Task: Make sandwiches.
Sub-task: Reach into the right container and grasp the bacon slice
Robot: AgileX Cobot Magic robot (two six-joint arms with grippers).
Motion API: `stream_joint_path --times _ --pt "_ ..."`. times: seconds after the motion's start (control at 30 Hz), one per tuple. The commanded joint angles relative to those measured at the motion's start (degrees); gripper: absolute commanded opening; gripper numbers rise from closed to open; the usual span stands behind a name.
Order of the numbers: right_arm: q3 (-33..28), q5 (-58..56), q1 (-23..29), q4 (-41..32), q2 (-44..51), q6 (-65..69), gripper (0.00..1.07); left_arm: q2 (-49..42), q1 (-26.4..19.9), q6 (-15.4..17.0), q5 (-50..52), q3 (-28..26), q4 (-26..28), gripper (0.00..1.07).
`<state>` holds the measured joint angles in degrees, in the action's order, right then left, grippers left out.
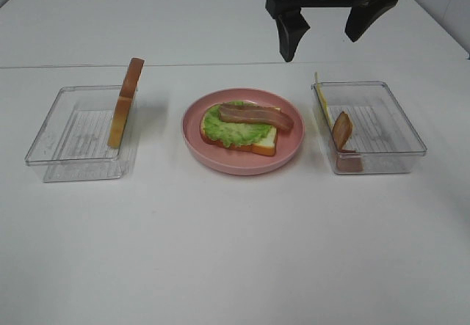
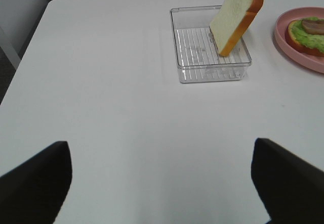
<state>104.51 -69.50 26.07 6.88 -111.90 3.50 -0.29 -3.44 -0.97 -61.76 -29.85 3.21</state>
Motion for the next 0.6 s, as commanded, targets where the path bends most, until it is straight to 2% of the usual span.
stream_joint_path --times 0.03,0.17,0.2,0.3,0.4,0.6 --pt "-0.1 -6.6 -1.7 -1.3 0.3 -0.7 0.94 -1.1 -0.3 -0.1 0.1 0.1 0.1 0.88" --pt "-1.0 -6.6 -4.0 -3.8 0.3 -1.4 0.93 -1.1 -0.3 -0.1 0.1 0.1 0.1 0.88" --pt "-2.3 -6.5 -6.2 -5.6 0.3 -1.8 0.93 -1.1 -0.3 -0.1 0.1 0.1 0.1 0.88" --pt "-5.4 -4.8 -8.6 -8.4 0.3 -3.5 0.93 -1.1 -0.3 -0.1 0.1 0.1 0.1 0.88" --pt "-7.7 -2.3 -9.3 -8.4 0.3 -3.5 0.93 -1.1 -0.3 -0.1 0.1 0.1 0.1 0.88" --pt "-15.8 5.6 -9.6 -8.0 0.1 -3.5 0.93 -1.1 -0.3 -0.1 0.1 0.1 0.1 0.88"
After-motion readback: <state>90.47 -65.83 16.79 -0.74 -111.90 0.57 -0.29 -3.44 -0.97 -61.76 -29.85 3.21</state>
